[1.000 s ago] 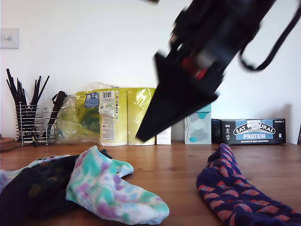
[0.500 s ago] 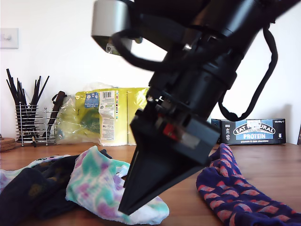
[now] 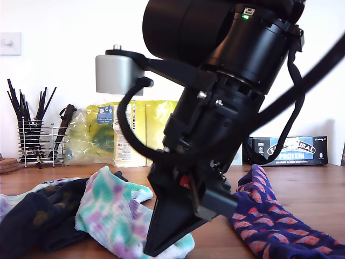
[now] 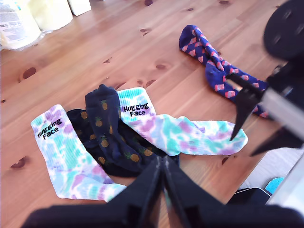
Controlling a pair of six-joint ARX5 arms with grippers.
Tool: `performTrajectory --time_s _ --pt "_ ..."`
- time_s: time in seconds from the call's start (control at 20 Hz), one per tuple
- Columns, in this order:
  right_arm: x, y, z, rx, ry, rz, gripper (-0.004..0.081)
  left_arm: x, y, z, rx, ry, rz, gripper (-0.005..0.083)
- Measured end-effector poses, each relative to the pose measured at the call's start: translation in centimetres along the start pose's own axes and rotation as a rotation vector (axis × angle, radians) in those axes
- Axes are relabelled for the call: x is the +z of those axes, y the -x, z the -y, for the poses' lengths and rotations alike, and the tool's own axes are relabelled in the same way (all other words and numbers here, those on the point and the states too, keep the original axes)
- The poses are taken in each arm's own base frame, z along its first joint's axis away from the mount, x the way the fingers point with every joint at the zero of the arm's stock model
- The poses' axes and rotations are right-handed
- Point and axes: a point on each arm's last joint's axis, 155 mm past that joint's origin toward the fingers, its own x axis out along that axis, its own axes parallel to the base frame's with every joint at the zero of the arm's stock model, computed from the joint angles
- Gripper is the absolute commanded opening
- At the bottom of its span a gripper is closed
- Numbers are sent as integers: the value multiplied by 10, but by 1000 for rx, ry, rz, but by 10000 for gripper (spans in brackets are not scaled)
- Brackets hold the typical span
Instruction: Pair up the socks based on colour and pattern, by placing each sock on top of its pair
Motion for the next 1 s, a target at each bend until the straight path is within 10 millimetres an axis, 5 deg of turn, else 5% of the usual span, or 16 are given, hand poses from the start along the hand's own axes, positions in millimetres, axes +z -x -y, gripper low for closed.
performTrajectory --time_s 0.2,0.35,0.65,1.0 --pt "-9 1 15 -80 36 -55 -13 0 0 0 0 0 0 -19" --pt "-22 12 48 -235 99 -167 -13 0 0 0 0 0 0 -19" --pt "-28 69 144 -576 199 -369 -13 0 0 0 0 0 -1 -19" --pt "-42 123 208 -689 381 -562 -13 0 0 2 -10 3 1 -19"
